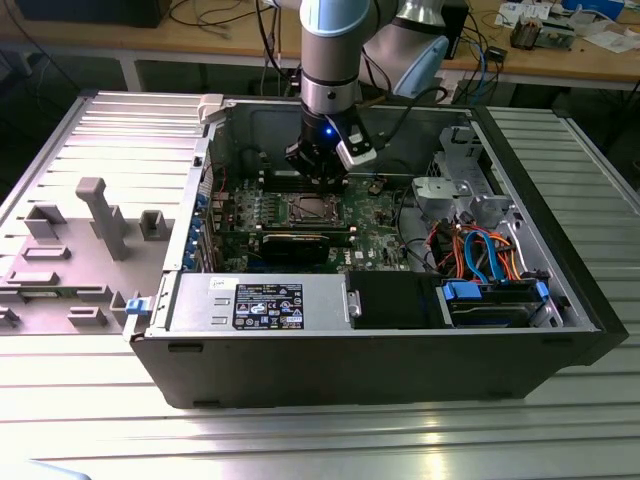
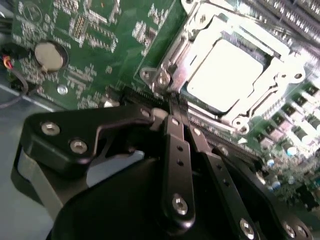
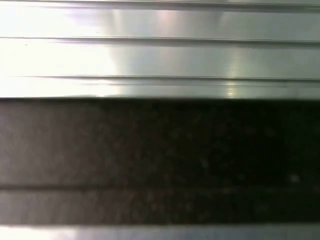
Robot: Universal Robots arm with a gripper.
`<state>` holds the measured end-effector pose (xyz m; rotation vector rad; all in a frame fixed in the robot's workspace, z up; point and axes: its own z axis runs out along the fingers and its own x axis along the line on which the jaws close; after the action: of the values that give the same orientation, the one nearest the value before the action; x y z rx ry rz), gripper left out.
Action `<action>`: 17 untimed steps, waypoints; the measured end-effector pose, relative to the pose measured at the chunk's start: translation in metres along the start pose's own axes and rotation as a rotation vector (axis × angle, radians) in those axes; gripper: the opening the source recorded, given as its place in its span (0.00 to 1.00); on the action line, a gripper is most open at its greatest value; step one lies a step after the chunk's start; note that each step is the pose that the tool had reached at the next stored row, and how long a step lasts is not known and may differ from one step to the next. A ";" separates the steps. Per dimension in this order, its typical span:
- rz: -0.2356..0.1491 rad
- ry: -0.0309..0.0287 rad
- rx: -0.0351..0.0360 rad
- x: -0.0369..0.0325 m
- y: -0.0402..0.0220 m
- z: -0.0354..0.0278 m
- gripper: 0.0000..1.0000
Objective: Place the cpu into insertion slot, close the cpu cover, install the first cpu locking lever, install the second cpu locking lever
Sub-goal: 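Install the first cpu locking lever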
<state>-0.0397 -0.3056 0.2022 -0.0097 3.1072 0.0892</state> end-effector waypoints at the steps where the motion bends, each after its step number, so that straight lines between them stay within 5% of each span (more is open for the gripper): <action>1: 0.000 0.0001 -0.0013 0.0000 0.0000 0.0000 0.11; 8: 0.000 -0.0002 -0.0014 -0.0003 0.0007 -0.0068 0.11; 17: 0.000 0.0005 0.0026 -0.0002 -0.0023 -0.0069 0.11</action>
<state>-0.0397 -0.3083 0.2089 -0.0099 3.1077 0.0851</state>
